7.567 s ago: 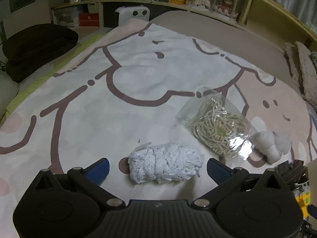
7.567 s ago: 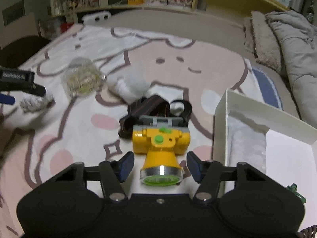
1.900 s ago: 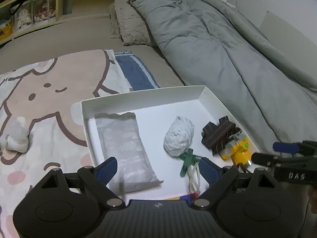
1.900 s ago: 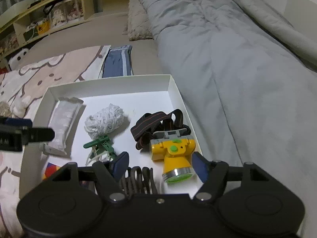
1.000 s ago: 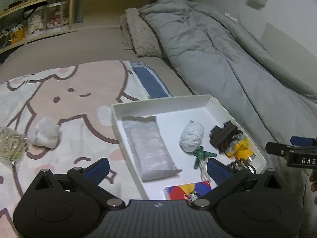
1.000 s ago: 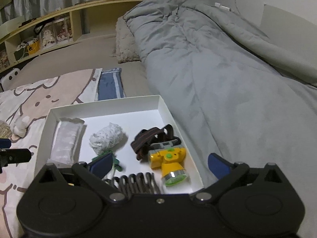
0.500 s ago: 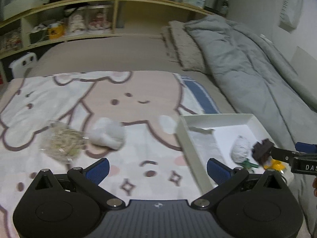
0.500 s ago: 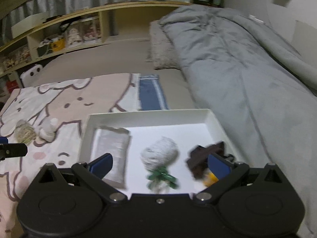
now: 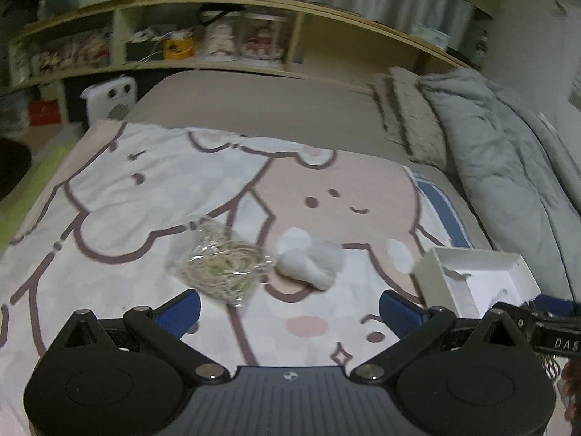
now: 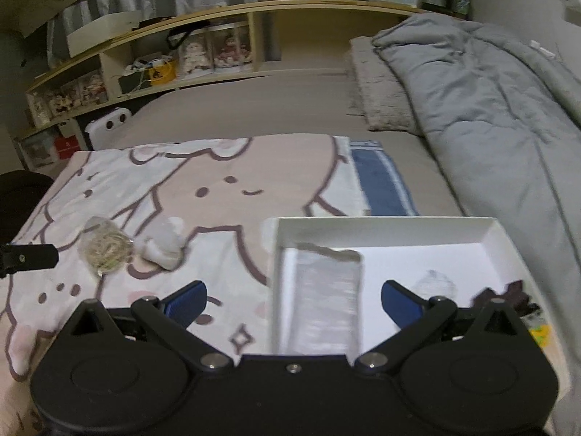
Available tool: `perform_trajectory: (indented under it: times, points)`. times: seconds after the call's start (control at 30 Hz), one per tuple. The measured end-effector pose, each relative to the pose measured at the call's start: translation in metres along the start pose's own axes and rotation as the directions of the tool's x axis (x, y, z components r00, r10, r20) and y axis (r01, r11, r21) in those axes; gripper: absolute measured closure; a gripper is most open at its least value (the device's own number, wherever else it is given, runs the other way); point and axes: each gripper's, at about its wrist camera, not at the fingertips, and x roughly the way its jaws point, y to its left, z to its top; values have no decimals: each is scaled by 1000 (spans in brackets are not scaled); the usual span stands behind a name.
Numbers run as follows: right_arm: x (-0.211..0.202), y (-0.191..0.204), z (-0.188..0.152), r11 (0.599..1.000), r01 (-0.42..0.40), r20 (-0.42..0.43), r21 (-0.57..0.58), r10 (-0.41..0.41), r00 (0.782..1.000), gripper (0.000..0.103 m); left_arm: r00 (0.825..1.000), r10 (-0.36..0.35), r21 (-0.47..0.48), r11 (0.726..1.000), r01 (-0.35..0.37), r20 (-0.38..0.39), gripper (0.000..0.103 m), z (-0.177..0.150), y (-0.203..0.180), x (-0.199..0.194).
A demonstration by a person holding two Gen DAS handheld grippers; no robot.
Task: Organize objects
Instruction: 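Move both tools back over the clear bag and white cloth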
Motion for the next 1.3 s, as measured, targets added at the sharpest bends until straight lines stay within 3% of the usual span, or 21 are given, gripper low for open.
perform_trajectory:
  times: [0.43, 0.6, 0.8, 0.93, 1.07, 1.3]
  points:
    - [32, 60, 10, 998, -70, 25, 6, 70, 997, 0, 995, 99, -104, 990, -98, 7, 0, -5, 45, 15]
    - [46, 70, 9, 996, -86, 49, 19, 85, 995, 0, 995, 93, -140, 986, -90, 20, 2, -8, 50, 21]
    - [56, 77, 6, 996, -73, 129, 42, 67, 989, 0, 996, 90, -141, 986, -86, 27, 16, -14, 50, 38]
    - [73, 79, 5, 996, -74, 103, 41, 70, 992, 0, 996, 87, -89, 992, -86, 7, 25, -19, 46, 54]
    - [91, 83, 2, 995, -82, 92, 51, 77, 993, 14, 996, 87, -35, 996, -87, 5, 34, -21, 44, 67]
    - [118, 94, -3, 988, -152, 98, 31, 149, 984, 26, 999, 32, -104, 994, -33, -11, 46, -24, 55, 88]
